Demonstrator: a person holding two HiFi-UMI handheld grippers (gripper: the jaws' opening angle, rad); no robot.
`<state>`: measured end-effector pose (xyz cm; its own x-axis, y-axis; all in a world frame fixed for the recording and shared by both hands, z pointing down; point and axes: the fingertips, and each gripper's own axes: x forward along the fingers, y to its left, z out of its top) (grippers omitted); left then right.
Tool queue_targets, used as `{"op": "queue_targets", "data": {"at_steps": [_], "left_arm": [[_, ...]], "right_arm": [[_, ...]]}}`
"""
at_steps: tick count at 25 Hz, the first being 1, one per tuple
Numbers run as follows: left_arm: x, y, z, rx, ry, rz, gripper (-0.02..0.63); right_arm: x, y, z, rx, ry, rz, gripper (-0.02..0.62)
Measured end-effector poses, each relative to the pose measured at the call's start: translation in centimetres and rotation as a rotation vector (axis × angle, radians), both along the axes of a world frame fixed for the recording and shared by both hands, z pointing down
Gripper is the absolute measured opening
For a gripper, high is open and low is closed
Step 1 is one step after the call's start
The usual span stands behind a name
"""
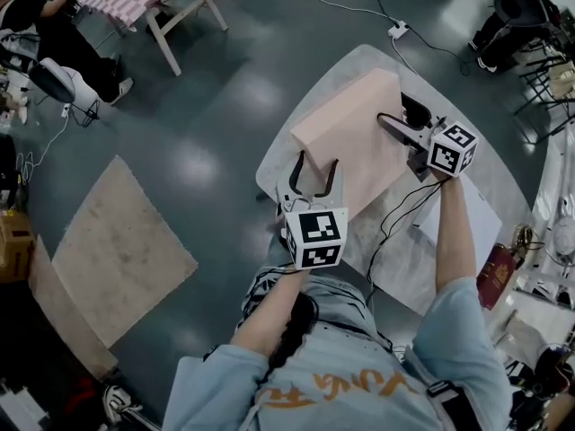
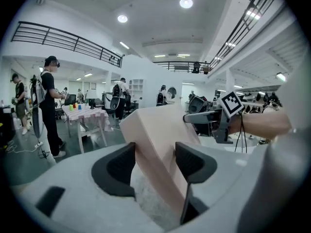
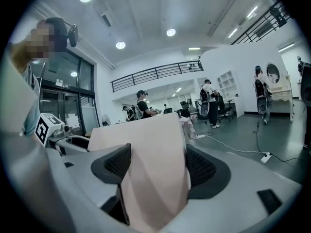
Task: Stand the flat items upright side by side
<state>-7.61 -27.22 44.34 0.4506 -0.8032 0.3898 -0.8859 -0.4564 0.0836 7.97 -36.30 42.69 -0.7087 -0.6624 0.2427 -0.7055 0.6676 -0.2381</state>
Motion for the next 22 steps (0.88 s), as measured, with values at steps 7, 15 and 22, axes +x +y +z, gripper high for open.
{"op": "queue_targets", "data": {"at_steps": [7,15,22], "left_arm": [[1.4,2.0,-1.7,0.076,-0.053,0.023,0.262],[1.5,4.6,-3.4,0.154,-0.07,0.064,0.242],[2.7,7.5,-4.5,0.184,0.011,0.105,0.199]], "right_arm": [[1.7,2.4,-1.5,0.072,-0.051,0.024,0.347],[2.4,5.6,-2.8,0.129,-0.067,0.044,0.347],[4.1,8.4,-3.2,0.146,-0.075,0.088,0.345]]}}
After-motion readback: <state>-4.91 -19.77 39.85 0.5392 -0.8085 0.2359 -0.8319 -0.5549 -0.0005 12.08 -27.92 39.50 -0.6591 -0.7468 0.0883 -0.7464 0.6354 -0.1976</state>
